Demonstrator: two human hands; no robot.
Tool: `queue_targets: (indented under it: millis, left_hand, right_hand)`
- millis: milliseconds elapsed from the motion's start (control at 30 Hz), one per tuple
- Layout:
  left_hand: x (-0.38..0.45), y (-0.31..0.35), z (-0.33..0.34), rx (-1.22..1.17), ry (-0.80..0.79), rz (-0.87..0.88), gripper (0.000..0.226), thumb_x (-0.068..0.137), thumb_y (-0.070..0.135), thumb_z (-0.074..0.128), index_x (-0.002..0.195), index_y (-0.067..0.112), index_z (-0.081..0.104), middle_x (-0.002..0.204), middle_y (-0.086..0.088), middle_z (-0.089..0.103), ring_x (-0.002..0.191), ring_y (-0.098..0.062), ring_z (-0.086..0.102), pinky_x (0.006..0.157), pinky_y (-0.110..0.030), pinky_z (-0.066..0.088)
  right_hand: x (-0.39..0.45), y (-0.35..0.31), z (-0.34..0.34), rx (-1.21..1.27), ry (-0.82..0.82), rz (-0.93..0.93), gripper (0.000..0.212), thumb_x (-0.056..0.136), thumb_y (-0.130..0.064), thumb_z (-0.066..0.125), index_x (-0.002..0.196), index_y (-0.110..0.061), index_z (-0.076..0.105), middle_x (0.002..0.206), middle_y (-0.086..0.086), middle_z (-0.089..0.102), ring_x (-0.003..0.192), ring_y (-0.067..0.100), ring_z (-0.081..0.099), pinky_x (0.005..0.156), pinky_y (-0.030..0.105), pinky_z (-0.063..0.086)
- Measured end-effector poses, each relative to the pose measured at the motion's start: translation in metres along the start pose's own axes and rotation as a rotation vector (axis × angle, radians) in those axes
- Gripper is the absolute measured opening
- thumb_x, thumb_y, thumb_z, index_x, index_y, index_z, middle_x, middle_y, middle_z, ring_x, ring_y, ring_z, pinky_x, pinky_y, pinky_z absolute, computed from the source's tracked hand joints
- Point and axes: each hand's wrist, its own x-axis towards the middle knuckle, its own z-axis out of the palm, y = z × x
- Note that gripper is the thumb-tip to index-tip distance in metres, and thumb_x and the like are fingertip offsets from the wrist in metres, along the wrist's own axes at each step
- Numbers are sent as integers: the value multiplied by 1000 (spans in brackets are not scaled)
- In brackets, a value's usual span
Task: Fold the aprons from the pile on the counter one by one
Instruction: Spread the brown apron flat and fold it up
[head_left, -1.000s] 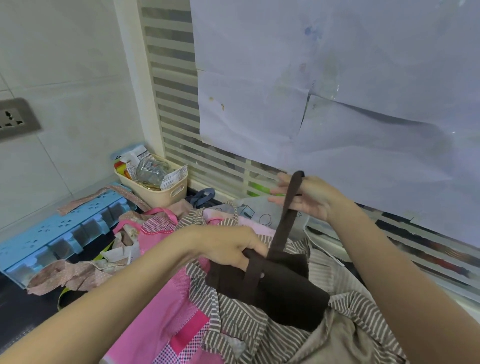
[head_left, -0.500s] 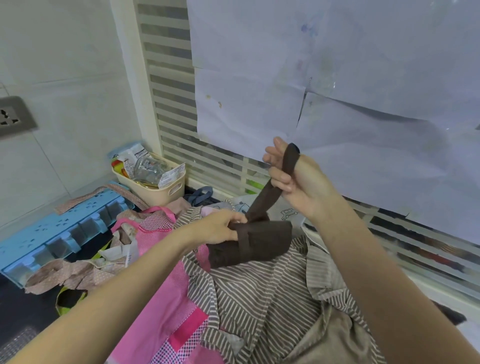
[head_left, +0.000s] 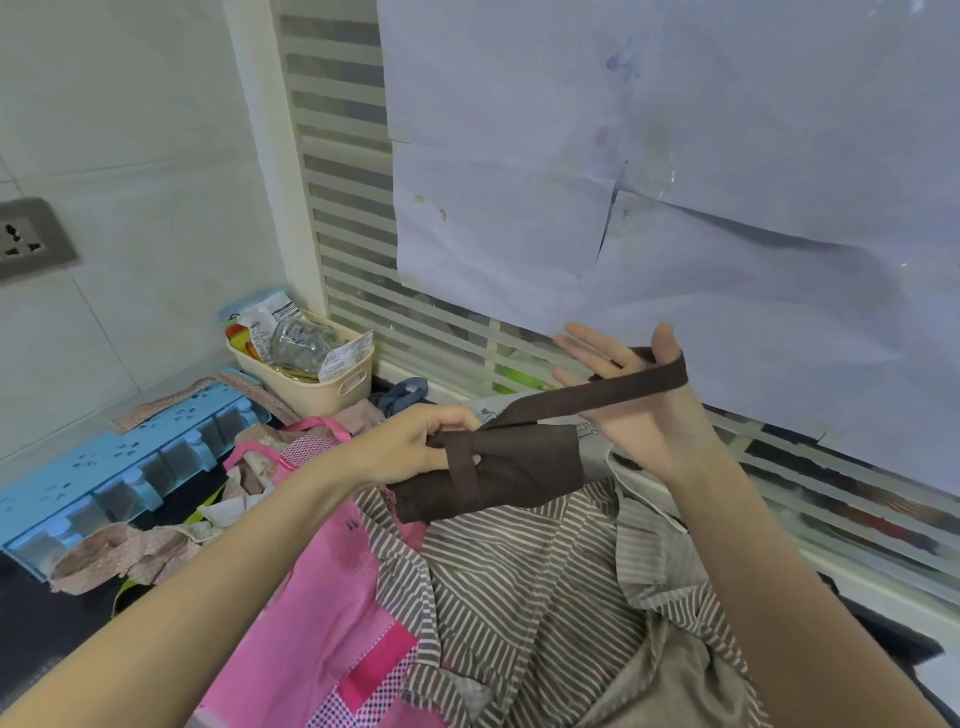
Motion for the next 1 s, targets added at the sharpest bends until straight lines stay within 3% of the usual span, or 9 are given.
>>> queue_targets:
  millis: [167, 300, 367, 433, 600, 700, 833, 900, 1000]
  left_hand:
    - [-1, 18, -3, -120, -86, -37, 21, 88, -11, 52, 85, 10, 55, 72, 18, 66, 71, 6, 59, 67, -9, 45]
    - [-2, 19, -3, -126, -193, -97, 23, 88, -14, 49, 89, 8, 55, 75, 19, 67, 73, 7, 60, 68, -9, 45]
    - [-3, 16, -3, -97, -231, -118, 26, 87, -17, 48, 88, 9, 54, 74, 21, 66, 72, 8, 59, 67, -8, 44]
    - [-3, 10, -6, -116, -147, -130, 25, 88, -15, 49, 88, 9, 55, 76, 16, 66, 71, 5, 59, 66, -10, 45]
    - [9, -9, -11, 31, 270, -134, 26, 86, -12, 55, 84, 14, 57, 81, 2, 60, 67, 10, 57, 67, -7, 42]
    - [19, -18, -10, 27, 477, -185, 31, 85, -10, 54, 73, 18, 53, 71, 1, 56, 65, -2, 54, 64, -20, 41]
    - [25, -25, -10, 3, 589, -250, 31, 84, -6, 56, 69, 21, 54, 70, 2, 57, 76, -18, 53, 65, -27, 40]
    - [22, -24, -7, -138, 611, -263, 25, 87, -4, 55, 75, 19, 58, 74, -1, 61, 75, -17, 56, 59, -22, 44]
    - [17, -16, -2, -582, 635, -201, 17, 90, 3, 55, 88, 18, 61, 84, -5, 68, 75, -16, 63, 57, -21, 51]
  right_hand:
    - [7, 0, 2, 37, 45, 34, 95, 35, -68, 82, 105, -5, 72, 128, 12, 60, 115, 37, 58, 96, 56, 43]
    - [10, 13, 0, 99, 113, 104, 91, 69, -77, 46, 123, -5, 55, 135, 13, 53, 126, 41, 45, 95, 64, 37]
    - [15, 14, 0, 97, 119, 132, 87, 73, -76, 40, 121, -5, 56, 132, 15, 56, 127, 41, 44, 97, 65, 34]
    - [18, 14, 2, 45, 119, 135, 87, 70, -74, 44, 122, -5, 56, 130, 16, 57, 124, 40, 48, 100, 63, 34]
    - [25, 26, 11, -205, 221, 71, 76, 74, -66, 48, 125, -12, 57, 130, 8, 57, 117, 31, 55, 103, 51, 39]
    - [29, 40, 21, -519, 350, 69, 61, 90, -51, 48, 137, -12, 45, 138, 2, 48, 126, 22, 45, 111, 42, 31]
    - [28, 56, 19, -695, 260, 33, 93, 73, -64, 54, 151, -29, 15, 154, -4, 24, 141, 19, 24, 115, 46, 18]
    - [30, 59, 18, -646, 310, 40, 106, 64, -67, 58, 150, -34, 7, 158, 1, 17, 143, 24, 21, 116, 50, 17]
    - [30, 63, 11, -507, 372, 16, 83, 88, -41, 60, 151, -33, 6, 155, 1, 23, 137, 26, 34, 111, 43, 28]
